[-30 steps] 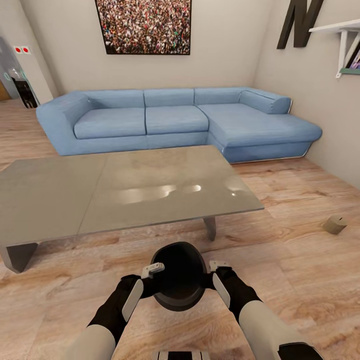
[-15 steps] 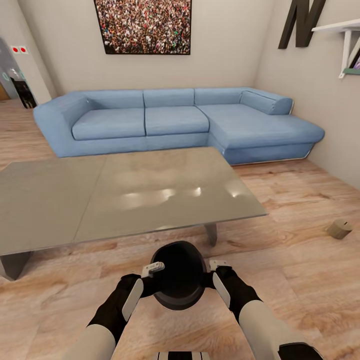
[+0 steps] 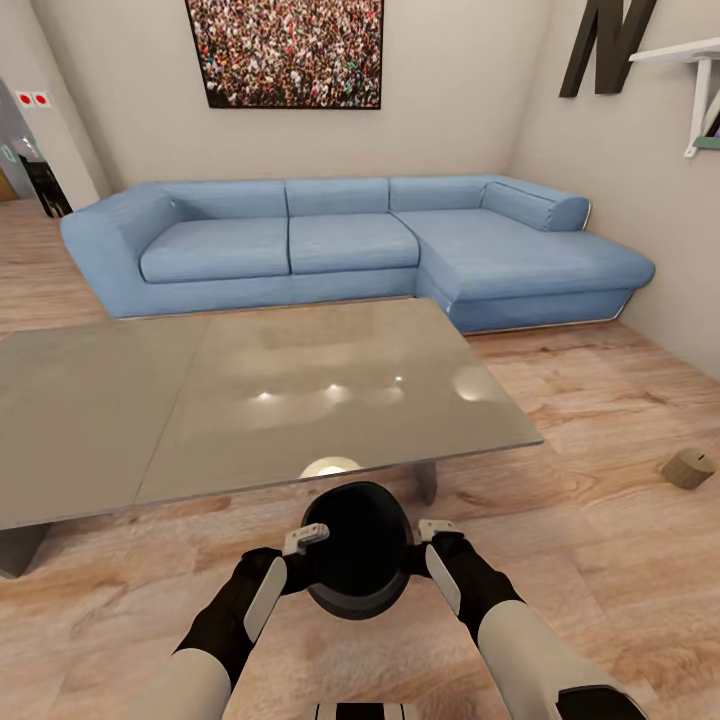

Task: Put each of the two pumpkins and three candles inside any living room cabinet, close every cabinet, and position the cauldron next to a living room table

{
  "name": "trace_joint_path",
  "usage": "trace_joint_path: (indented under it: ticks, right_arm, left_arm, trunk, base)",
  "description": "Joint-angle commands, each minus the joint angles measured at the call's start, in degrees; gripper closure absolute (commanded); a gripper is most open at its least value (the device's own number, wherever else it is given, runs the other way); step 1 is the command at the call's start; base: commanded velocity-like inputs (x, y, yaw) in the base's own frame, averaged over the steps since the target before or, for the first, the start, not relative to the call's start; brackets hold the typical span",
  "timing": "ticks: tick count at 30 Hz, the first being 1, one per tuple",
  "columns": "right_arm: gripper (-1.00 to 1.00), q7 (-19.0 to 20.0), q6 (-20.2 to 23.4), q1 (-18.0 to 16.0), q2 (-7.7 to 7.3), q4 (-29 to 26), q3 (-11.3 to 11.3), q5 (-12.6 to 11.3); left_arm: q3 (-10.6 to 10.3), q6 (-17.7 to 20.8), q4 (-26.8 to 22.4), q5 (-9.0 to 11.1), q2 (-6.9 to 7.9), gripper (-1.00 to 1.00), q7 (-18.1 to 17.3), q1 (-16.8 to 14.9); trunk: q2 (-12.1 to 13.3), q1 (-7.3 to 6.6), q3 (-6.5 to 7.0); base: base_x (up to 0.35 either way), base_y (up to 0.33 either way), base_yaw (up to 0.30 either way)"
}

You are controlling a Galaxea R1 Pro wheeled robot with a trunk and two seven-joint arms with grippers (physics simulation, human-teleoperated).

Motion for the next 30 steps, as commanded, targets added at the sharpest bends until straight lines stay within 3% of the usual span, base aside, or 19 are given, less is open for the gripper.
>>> trace_joint_path:
  ticks: [1, 12, 17, 21, 30]
  right_arm:
    - [1.00, 2.1, -0.1, -0.1, 0.00, -0.4, 0.8, -1.6]
    - [1.00, 2.1, -0.1, -0.1, 0.00, -0.4, 0.6, -1.6]
    - [1.00, 2.1, -0.1, -0.1, 0.00, -0.4, 0.6, -1.6]
    - [1.00, 2.1, -0.1, 0.0, 0.00, -0.4, 0.6, -1.6]
    - [1.00, 2.1, -0.1, 0.0, 0.00, -0.4, 0.4, -1.6]
  left_arm:
    - [0.3, 0.1, 0.1, -0.9, 0.00, 1.00, 0.1, 0.0]
    - [0.3, 0.1, 0.1, -0.9, 0.00, 1.00, 0.1, 0.0]
    - [0.3, 0.1, 0.1, -0.9, 0.00, 1.00, 0.1, 0.0]
    - [0.3, 0.1, 0.1, -0.9, 0.00, 1.00, 0.1, 0.0]
    - [0.3, 0.2, 0.1, -0.9, 0.00, 1.00, 0.1, 0.0]
  trunk:
    - [0.0, -0.01, 0.00]
    - [-0.1, 0.25, -2.21]
    - [-0.1, 0.25, -2.21]
    - [-0.2, 0.35, -3.10]
    - [-0.2, 0.35, -3.10]
  base:
    - [0.001, 0.000, 0.000]
    - [0.000, 0.000, 0.000]
    - [0.000, 0.000, 0.000]
    - [0.000, 0.000, 0.000]
    - [0.000, 0.000, 0.000]
